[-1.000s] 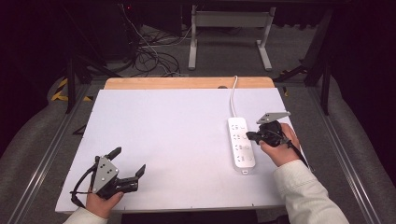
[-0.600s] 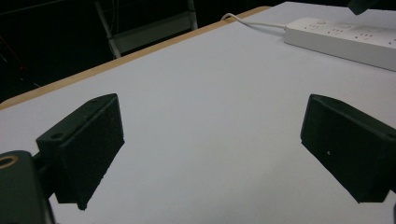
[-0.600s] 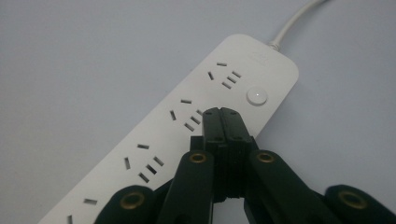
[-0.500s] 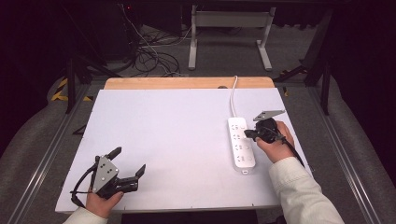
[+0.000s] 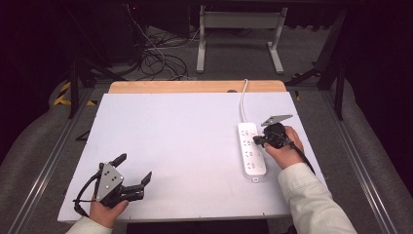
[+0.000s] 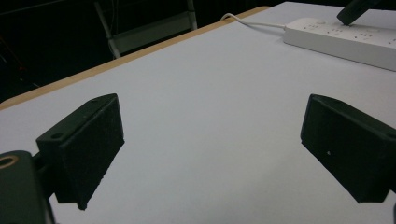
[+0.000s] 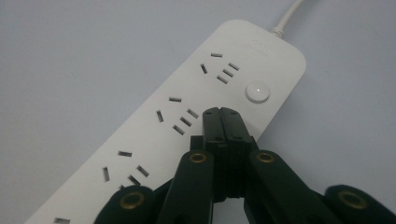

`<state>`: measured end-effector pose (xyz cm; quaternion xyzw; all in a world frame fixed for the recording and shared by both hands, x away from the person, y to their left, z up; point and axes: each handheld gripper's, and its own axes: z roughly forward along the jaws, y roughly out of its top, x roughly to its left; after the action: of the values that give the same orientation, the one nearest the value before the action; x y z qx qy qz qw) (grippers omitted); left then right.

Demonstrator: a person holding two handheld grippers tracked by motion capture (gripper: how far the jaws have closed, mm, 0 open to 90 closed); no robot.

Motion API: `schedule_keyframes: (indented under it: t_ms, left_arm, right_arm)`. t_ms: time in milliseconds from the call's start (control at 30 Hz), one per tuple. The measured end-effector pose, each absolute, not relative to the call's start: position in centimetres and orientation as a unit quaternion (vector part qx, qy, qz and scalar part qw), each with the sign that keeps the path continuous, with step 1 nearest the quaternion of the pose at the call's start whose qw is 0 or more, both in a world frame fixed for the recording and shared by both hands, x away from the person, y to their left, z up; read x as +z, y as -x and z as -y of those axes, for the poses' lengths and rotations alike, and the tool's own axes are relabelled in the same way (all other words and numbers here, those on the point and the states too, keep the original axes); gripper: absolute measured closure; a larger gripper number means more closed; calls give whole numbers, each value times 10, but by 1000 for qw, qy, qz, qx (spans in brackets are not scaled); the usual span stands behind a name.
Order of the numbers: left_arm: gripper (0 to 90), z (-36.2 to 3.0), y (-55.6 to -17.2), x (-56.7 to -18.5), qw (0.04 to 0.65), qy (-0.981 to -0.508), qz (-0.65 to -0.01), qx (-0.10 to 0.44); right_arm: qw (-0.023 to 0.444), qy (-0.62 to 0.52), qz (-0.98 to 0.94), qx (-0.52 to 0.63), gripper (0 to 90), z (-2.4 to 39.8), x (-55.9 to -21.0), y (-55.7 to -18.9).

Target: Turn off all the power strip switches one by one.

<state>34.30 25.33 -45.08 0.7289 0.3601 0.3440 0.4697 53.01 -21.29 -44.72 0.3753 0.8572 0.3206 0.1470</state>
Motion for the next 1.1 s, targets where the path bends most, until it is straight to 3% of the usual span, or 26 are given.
schedule_keyframes:
  t_ms: [1100]
  left_arm:
    - [67,-253,-342,-450,470,-730,-358,344]
  right_arm:
    - [149,-376,-865,298,900,206,-448,-532]
